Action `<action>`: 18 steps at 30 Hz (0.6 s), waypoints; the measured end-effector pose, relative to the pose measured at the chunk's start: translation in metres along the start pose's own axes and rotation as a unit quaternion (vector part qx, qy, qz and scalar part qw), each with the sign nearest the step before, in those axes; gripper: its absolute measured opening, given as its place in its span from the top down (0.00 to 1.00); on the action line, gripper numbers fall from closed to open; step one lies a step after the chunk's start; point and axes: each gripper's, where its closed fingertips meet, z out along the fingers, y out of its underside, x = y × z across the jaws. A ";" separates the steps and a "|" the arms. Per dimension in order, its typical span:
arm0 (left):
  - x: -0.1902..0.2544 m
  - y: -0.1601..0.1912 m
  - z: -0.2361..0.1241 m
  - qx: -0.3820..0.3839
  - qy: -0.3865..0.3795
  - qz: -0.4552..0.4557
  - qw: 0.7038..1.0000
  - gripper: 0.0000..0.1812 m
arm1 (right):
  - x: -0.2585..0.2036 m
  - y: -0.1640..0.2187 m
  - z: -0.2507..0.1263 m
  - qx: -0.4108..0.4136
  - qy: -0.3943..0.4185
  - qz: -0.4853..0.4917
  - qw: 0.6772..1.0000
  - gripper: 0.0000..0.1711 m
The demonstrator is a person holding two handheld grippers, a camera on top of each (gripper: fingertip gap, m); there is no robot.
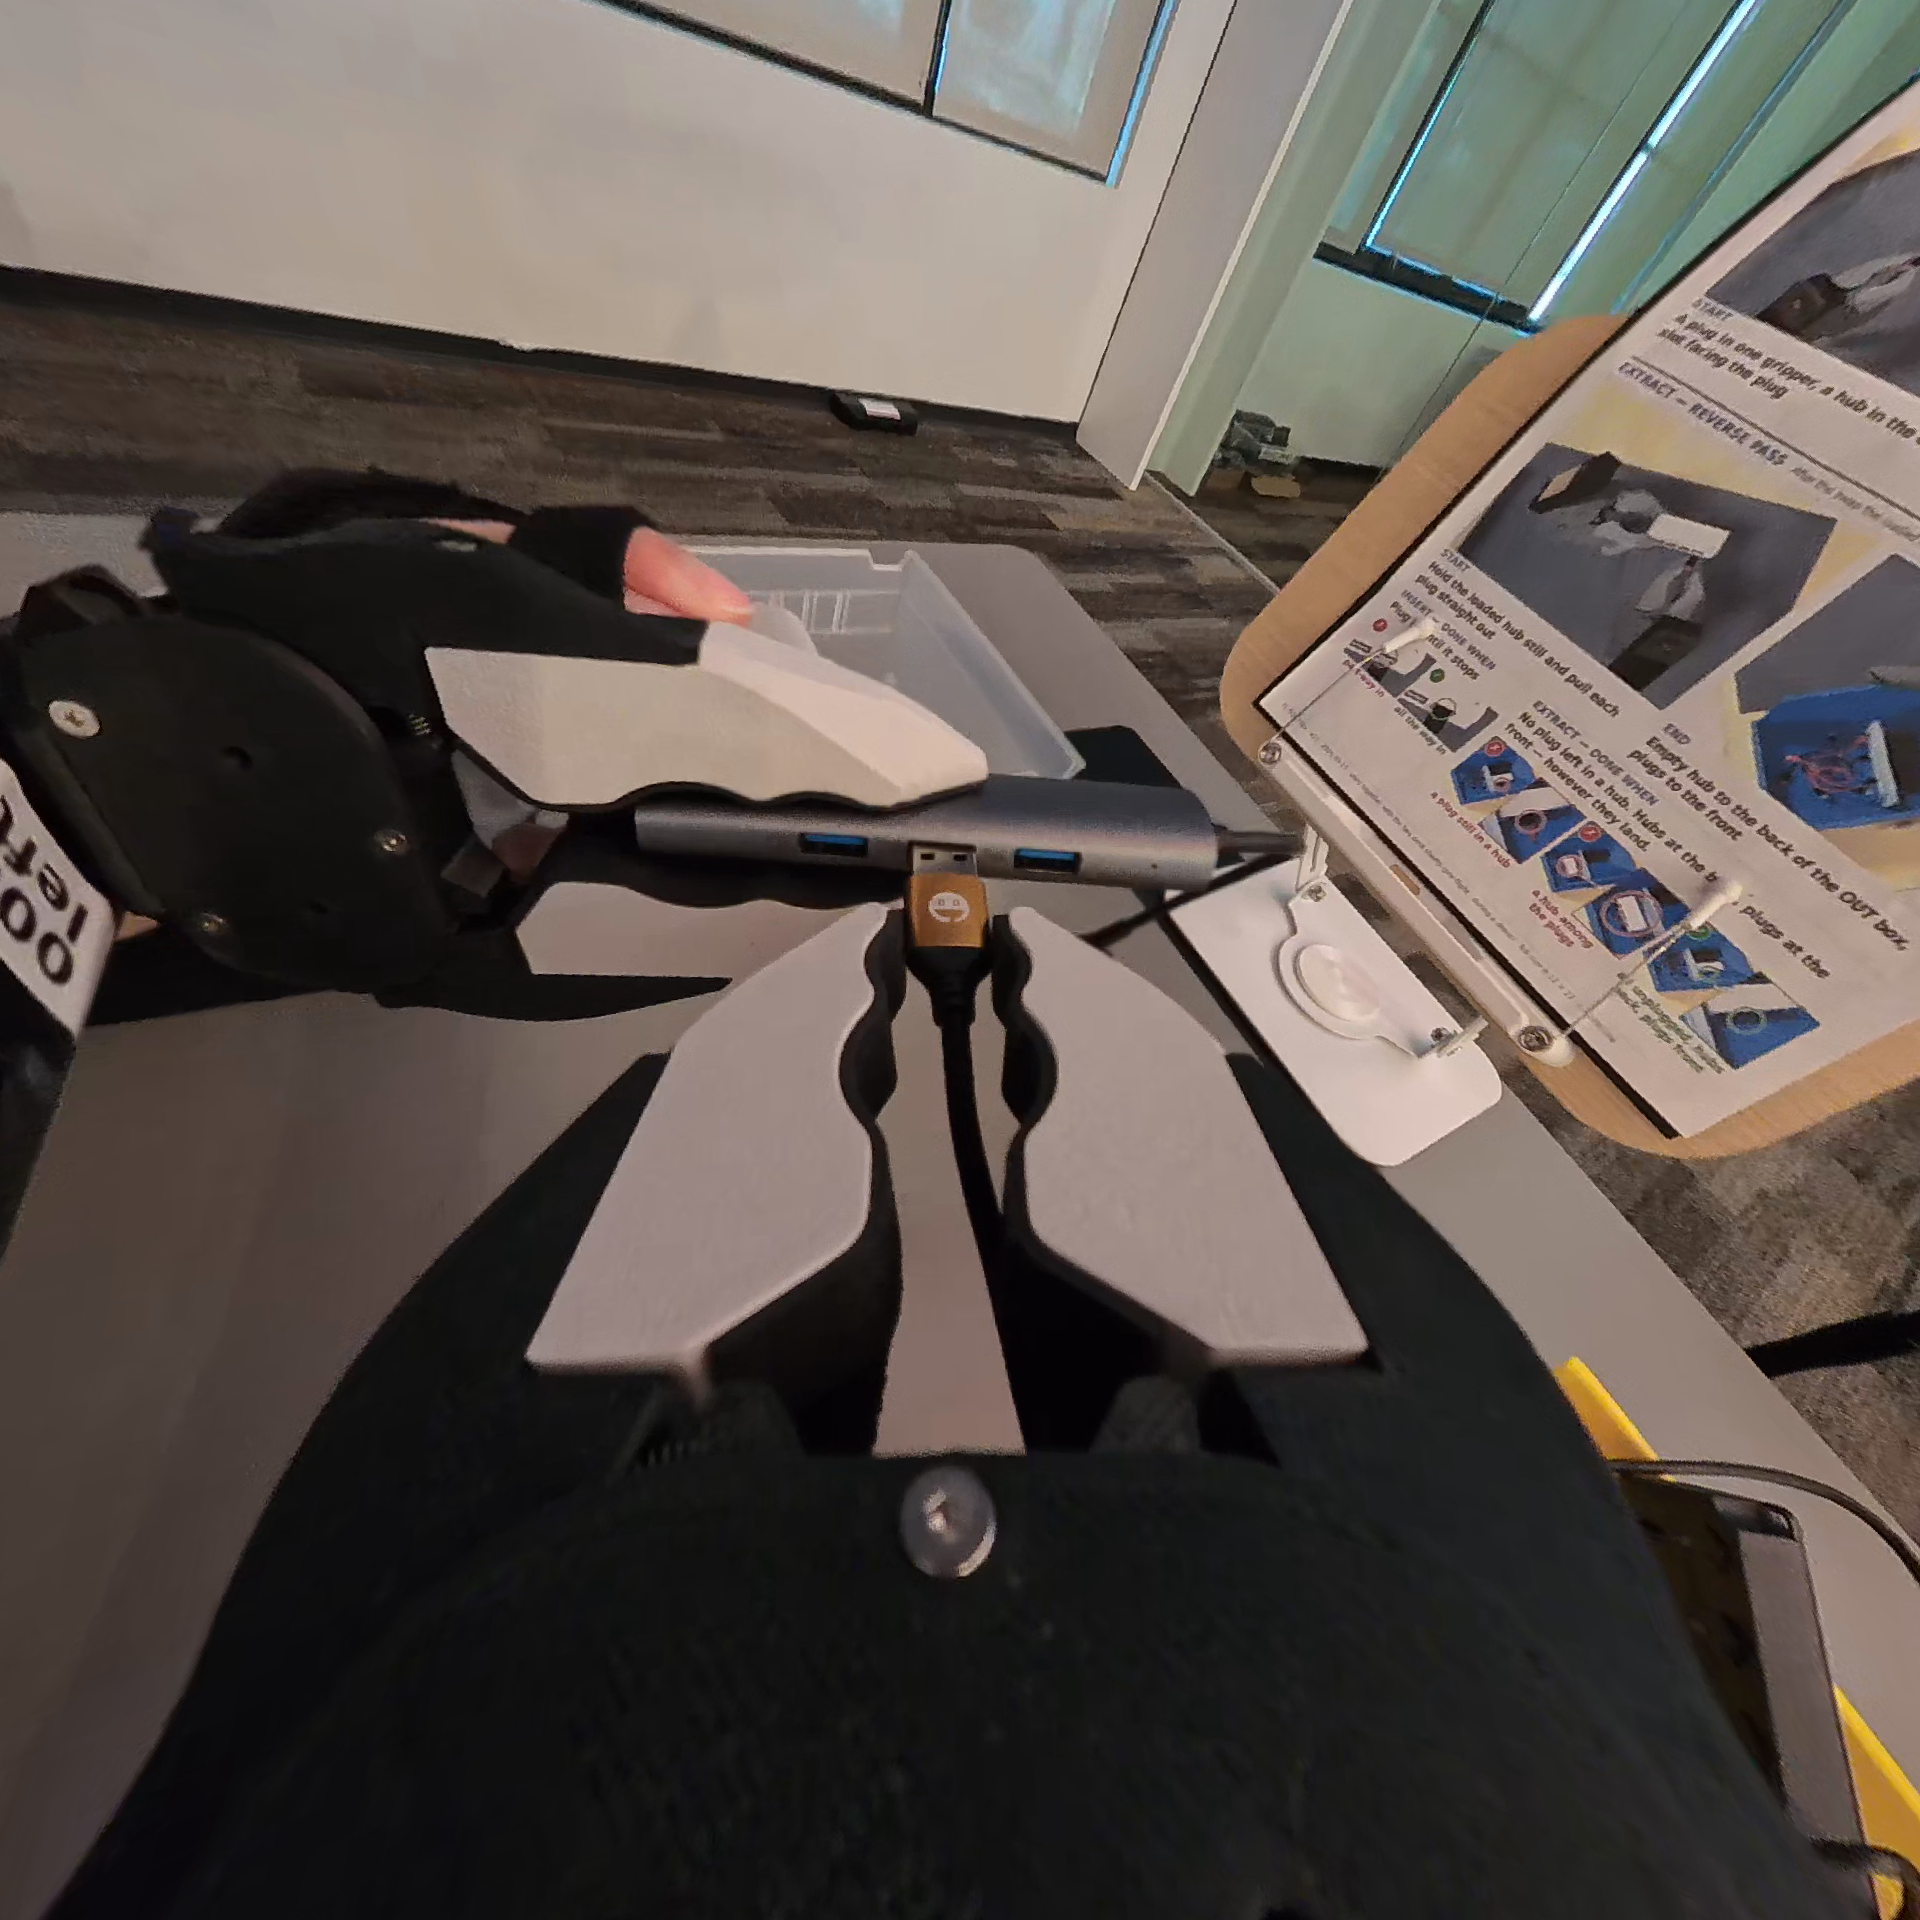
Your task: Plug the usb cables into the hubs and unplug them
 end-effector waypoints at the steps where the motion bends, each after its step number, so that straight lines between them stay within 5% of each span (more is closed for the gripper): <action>1: 0.001 0.000 0.000 0.000 -0.005 0.010 1.000 0.90 | 0.000 0.001 0.000 -0.005 0.003 -0.001 1.000 0.91; 9: 0.013 -0.001 0.002 -0.011 0.002 0.064 0.998 0.90 | 0.000 0.010 0.000 -0.041 0.016 0.016 0.999 0.91; 18: 0.018 -0.003 0.003 0.006 0.021 0.001 1.000 0.90 | -0.001 0.008 -0.001 -0.037 0.015 -0.004 0.999 0.91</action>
